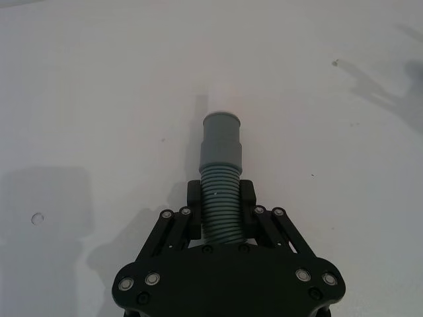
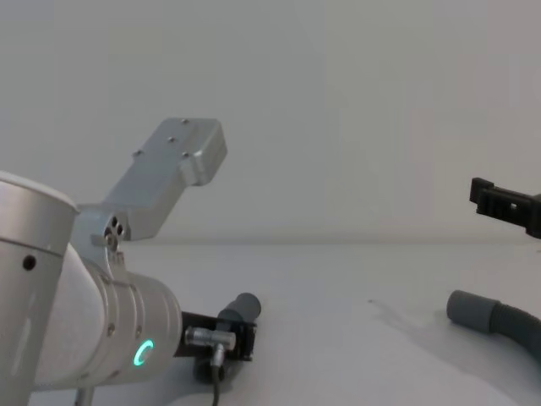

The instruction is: Use both hands to pick up one end of the pipe from the table, align the ends, and insert them.

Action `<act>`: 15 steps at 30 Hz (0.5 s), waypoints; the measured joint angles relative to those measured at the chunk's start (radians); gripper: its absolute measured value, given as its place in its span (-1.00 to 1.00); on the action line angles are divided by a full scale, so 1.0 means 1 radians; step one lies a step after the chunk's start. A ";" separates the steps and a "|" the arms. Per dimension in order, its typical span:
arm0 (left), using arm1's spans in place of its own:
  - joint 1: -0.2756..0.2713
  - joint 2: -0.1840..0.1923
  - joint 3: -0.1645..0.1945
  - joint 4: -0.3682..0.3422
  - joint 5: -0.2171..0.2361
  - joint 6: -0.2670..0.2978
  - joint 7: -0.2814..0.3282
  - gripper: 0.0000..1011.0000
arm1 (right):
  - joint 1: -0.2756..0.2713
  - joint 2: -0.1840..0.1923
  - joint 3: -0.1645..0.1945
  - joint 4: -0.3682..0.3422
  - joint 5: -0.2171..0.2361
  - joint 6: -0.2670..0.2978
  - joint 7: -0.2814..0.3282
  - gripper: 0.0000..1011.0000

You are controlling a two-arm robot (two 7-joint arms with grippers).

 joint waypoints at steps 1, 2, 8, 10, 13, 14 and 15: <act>0.000 0.000 0.000 0.000 0.000 0.000 0.000 -0.36 | 0.000 0.000 0.000 0.000 0.000 0.000 0.000 0.99; 0.000 0.000 0.000 0.000 0.000 0.000 0.000 -0.36 | 0.000 0.000 0.000 0.000 0.000 0.000 0.000 0.99; -0.001 0.000 0.000 0.001 0.000 0.000 0.000 -0.36 | -0.001 0.000 0.000 -0.001 0.000 0.000 0.000 0.99; -0.001 -0.001 0.000 0.001 0.000 0.000 0.000 -0.36 | -0.004 0.004 0.000 -0.003 -0.002 0.003 0.003 0.99; -0.001 -0.001 0.000 0.001 0.000 0.000 0.000 -0.36 | -0.010 0.010 -0.001 -0.010 -0.007 0.009 0.006 0.99; -0.001 -0.001 0.000 0.001 0.000 0.000 0.000 -0.36 | -0.015 0.015 -0.001 -0.015 -0.009 0.017 0.007 0.99; -0.001 -0.001 0.000 0.001 0.000 0.000 0.000 -0.36 | -0.018 0.017 -0.002 -0.018 -0.010 0.023 0.008 0.99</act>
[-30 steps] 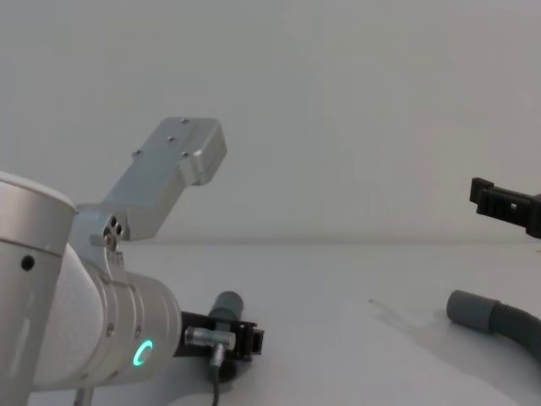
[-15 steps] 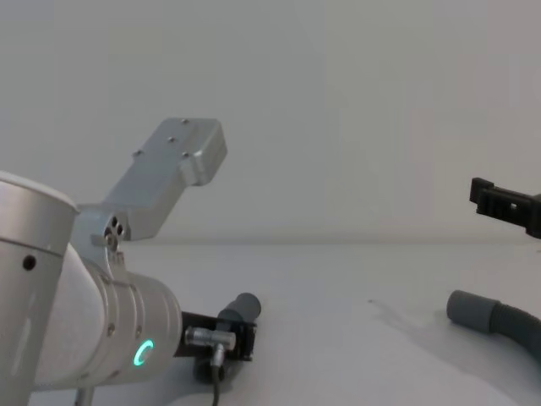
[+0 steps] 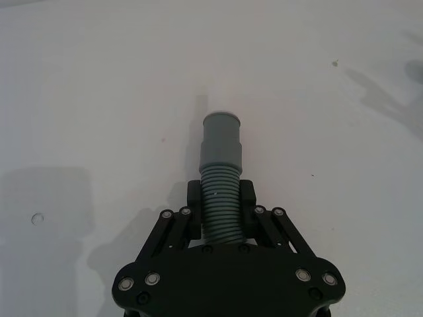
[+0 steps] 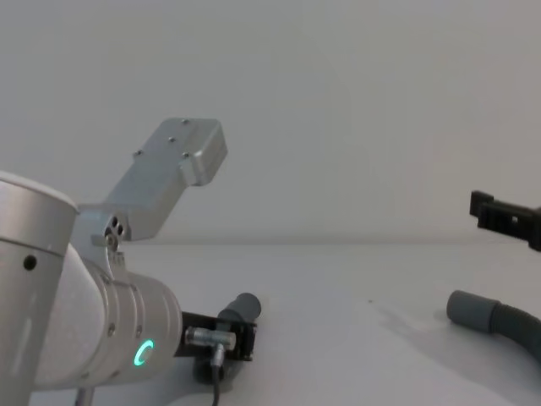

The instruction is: Use both hands to pick up one end of the pipe from the table, align the ends, and insert them.

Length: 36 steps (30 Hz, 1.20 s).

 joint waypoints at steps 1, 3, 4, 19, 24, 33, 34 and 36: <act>0.000 0.000 0.000 0.000 0.000 0.000 0.000 -0.36 | -0.006 0.005 0.000 -0.007 -0.002 0.011 0.002 0.99; 0.000 0.000 0.000 0.000 0.000 0.000 0.000 -0.36 | -0.013 0.009 0.000 -0.015 -0.003 0.023 0.003 0.99; 0.000 0.000 0.000 0.000 0.000 0.000 0.000 -0.36 | -0.017 0.011 0.000 -0.018 -0.004 0.032 0.003 0.99; 0.000 0.000 0.000 0.000 0.000 0.000 0.000 -0.36 | -0.083 0.017 0.014 -0.100 0.018 0.233 -0.014 0.99; 0.000 0.000 0.000 0.000 0.000 0.000 0.000 -0.36 | -0.086 0.007 0.026 -0.111 0.039 0.308 -0.023 0.99; 0.000 0.000 0.000 0.000 0.000 0.000 0.000 -0.36 | -0.068 -0.001 0.054 -0.116 0.078 0.433 -0.023 0.99; 0.000 0.000 0.000 0.000 0.000 0.000 0.000 -0.36 | -0.065 -0.001 0.058 -0.114 0.082 0.448 -0.021 0.99; 0.000 0.000 0.000 0.000 0.000 0.000 0.000 -0.36 | -0.060 -0.002 0.061 -0.111 0.087 0.463 -0.019 0.98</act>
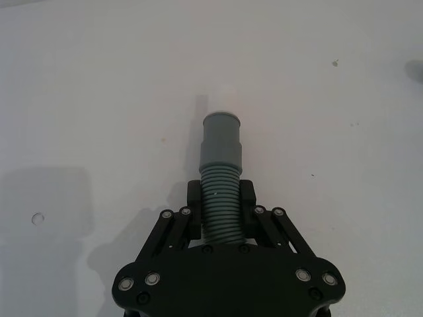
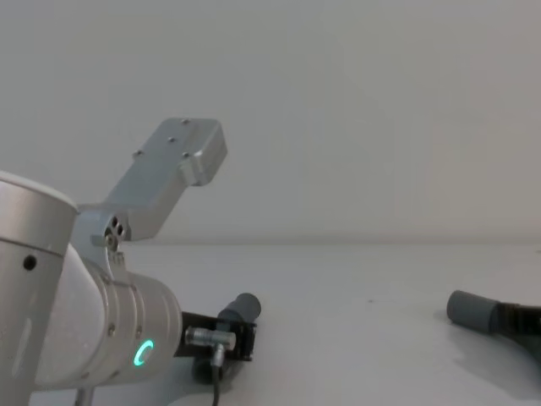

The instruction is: Use both hands to pick up one end of the pipe from the table, align the ends, and insert them.

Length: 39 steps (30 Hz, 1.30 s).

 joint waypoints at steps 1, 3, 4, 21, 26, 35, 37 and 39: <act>0.000 0.000 0.000 0.000 0.000 0.000 0.000 -0.36 | 0.005 0.000 0.003 0.004 0.003 0.012 0.002 0.99; 0.000 0.000 0.000 0.000 0.000 0.000 0.000 -0.36 | 0.013 0.000 0.007 0.011 0.007 0.026 0.006 0.99; 0.000 0.000 0.000 0.000 0.000 0.000 0.000 -0.36 | 0.015 -0.001 0.008 0.012 0.008 0.030 0.008 0.99; 0.000 0.000 0.000 0.000 0.000 0.000 0.000 -0.36 | 0.058 0.006 0.007 0.059 0.015 0.066 0.057 0.99; 0.000 0.000 0.000 0.000 0.000 0.000 0.000 -0.36 | 0.065 0.003 0.006 0.066 0.016 0.073 0.065 0.99; 0.000 0.000 0.000 0.000 0.000 0.000 0.000 -0.36 | 0.076 -0.004 0.005 0.078 0.015 0.087 0.074 0.99; 0.000 0.000 0.000 0.000 0.000 0.000 0.000 -0.36 | 0.079 -0.007 0.004 0.080 0.014 0.090 0.077 0.99; 0.000 0.000 0.000 0.000 0.000 0.000 0.000 -0.36 | 0.079 -0.008 0.004 0.082 0.013 0.092 0.078 0.98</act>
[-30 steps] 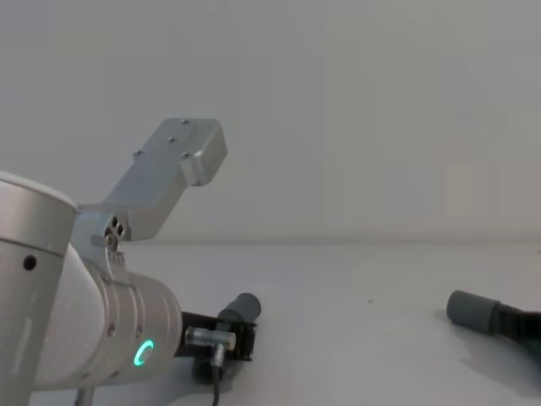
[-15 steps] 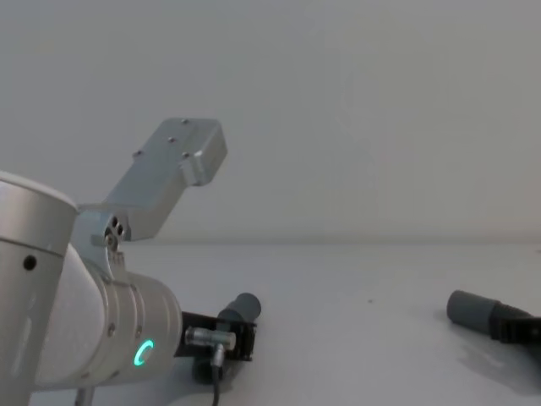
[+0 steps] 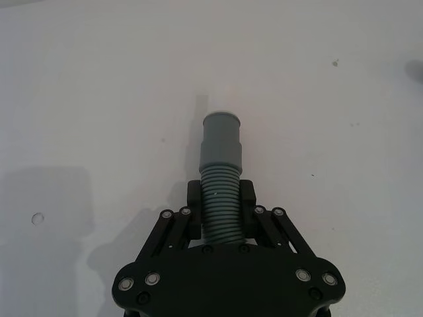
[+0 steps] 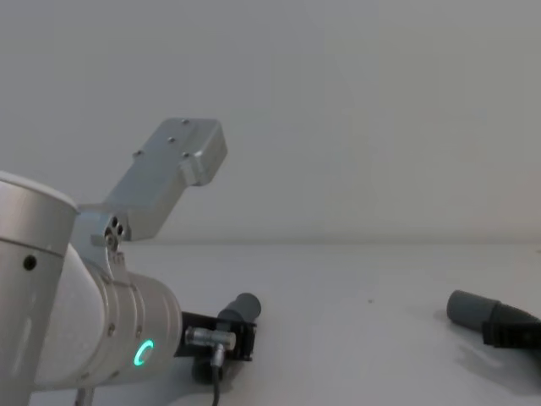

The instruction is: Use both hands to pick up one end of the pipe from the table, align the ends, and insert them.

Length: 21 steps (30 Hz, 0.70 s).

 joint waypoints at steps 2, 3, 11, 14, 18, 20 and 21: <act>0.000 0.000 0.000 0.000 0.000 0.000 0.000 -0.36 | 0.002 -0.002 -0.001 0.003 -0.002 0.002 0.001 0.99; 0.000 0.000 0.000 0.000 0.000 0.000 0.000 -0.36 | 0.002 -0.003 -0.001 0.003 -0.002 0.002 0.001 0.99; 0.000 0.000 0.000 0.000 0.000 0.000 0.000 -0.36 | 0.006 -0.007 -0.003 0.009 -0.006 0.007 0.004 0.87; 0.000 0.000 0.000 0.000 0.000 0.000 0.000 -0.36 | 0.006 -0.008 -0.003 0.010 -0.007 0.008 0.005 0.72; 0.000 0.000 0.000 0.000 0.000 0.000 0.000 -0.36 | 0.008 -0.010 -0.004 0.011 -0.008 0.009 0.006 0.49; 0.000 0.000 0.000 0.000 0.000 0.000 0.000 -0.36 | 0.008 -0.010 -0.004 0.012 -0.008 0.009 0.006 0.34; 0.000 0.000 0.000 0.000 0.000 0.000 0.000 -0.36 | 0.008 -0.010 -0.004 0.012 -0.009 0.009 0.007 0.34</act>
